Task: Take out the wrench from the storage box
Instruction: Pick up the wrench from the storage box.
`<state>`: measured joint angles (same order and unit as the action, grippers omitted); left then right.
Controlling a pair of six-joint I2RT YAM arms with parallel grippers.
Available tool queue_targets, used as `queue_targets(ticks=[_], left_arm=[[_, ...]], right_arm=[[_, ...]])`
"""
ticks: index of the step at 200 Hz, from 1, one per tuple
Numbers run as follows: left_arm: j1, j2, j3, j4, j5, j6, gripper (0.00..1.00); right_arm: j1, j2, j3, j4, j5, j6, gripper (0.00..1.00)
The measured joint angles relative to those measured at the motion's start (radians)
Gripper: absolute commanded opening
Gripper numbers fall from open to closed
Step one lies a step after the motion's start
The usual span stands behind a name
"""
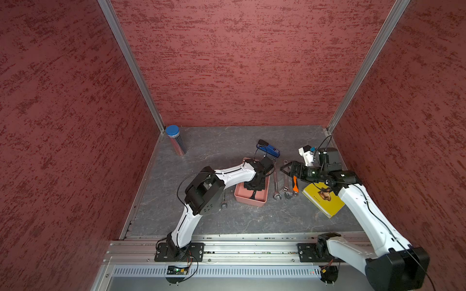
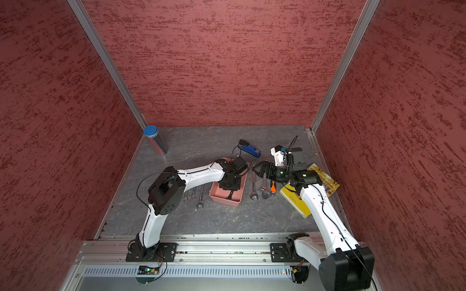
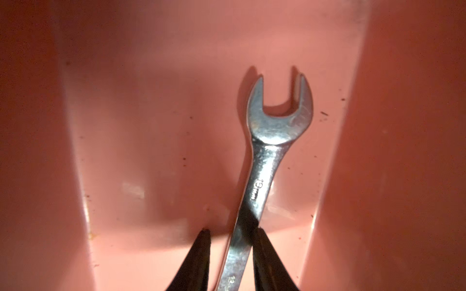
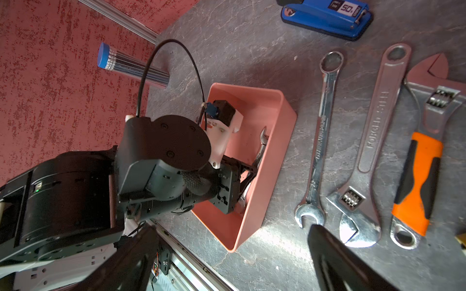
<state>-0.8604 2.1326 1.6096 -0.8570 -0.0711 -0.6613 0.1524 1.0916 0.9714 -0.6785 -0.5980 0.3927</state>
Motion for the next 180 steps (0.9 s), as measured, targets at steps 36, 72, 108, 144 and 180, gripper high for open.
queue_targets(ticks=[36, 72, 108, 144, 180], left_arm=[[0.024, -0.005, -0.003, -0.015, -0.013, 0.014, 0.33], [0.024, -0.005, 0.009, -0.031, -0.012, 0.050, 0.36], [0.025, 0.003, 0.024, -0.042, -0.002, 0.057, 0.35], [0.024, 0.021, 0.033, -0.047, 0.003, 0.056, 0.33], [0.020, 0.048, 0.072, -0.083, -0.008, 0.047, 0.27]], right_arm=[[0.000, 0.000, 0.000, -0.001, 0.000, 0.000, 0.98], [0.000, 0.000, 0.000, -0.001, 0.000, 0.000, 0.98], [0.000, 0.000, 0.000, -0.001, 0.000, 0.000, 0.99], [0.000, 0.000, 0.000, -0.001, 0.000, 0.000, 0.98], [0.000, 0.000, 0.000, -0.001, 0.000, 0.000, 0.98]])
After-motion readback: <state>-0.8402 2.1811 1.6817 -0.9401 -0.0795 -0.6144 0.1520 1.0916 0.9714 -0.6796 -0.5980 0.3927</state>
